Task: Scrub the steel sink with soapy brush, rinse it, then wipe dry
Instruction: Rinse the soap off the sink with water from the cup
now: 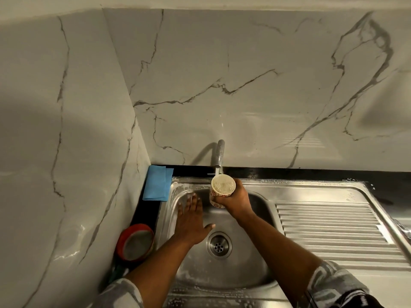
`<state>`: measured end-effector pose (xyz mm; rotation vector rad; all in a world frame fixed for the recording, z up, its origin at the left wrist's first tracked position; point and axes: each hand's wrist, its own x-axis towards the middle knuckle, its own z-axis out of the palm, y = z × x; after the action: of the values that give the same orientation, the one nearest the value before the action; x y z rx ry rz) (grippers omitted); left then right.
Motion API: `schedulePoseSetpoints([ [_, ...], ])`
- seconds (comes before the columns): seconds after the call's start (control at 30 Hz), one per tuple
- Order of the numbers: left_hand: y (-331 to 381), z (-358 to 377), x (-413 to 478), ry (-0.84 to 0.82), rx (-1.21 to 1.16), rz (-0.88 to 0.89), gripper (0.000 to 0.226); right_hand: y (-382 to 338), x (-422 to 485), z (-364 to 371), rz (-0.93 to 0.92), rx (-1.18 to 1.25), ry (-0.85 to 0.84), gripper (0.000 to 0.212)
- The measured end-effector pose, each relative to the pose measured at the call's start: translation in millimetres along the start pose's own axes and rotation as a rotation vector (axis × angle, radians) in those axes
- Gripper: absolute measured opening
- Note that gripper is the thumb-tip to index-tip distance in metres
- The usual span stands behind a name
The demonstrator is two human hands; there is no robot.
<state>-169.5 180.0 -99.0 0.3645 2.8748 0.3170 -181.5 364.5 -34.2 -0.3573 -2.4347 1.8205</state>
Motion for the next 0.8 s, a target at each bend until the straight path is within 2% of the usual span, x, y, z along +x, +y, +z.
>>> schedulePoseSetpoints([
  [0.13, 28.6, 19.2, -4.3, -0.029, -0.028, 0.035, 0.108, 15.8, -24.7, -38.1, 0.007, -0.006, 0.015, 0.091],
  [0.27, 73.5, 39.4, -12.9, 0.010, -0.077, 0.106, 0.093, 32.8, -51.9, -101.2, 0.028, -0.031, 0.035, 0.084],
  [0.37, 120.0, 59.5, -14.8, 0.043, -0.131, 0.172, 0.087, 52.2, -66.8, -170.8, 0.093, 0.000, 0.096, 0.089],
  [0.43, 150.8, 70.0, -13.5, 0.055, -0.155, 0.232, 0.091, 64.2, -71.7, -218.1, 0.124, -0.025, 0.126, 0.088],
  [0.6, 264.6, 88.8, 15.3, 0.043, -0.177, 0.360, 0.089, 105.6, -62.5, -355.1, 0.190, -0.162, 0.160, 0.085],
  [0.8, 438.5, 112.1, 83.6, -0.028, -0.122, 0.549, 0.079, 139.9, -25.4, -488.2, 0.188, -0.347, 0.183, 0.083],
])
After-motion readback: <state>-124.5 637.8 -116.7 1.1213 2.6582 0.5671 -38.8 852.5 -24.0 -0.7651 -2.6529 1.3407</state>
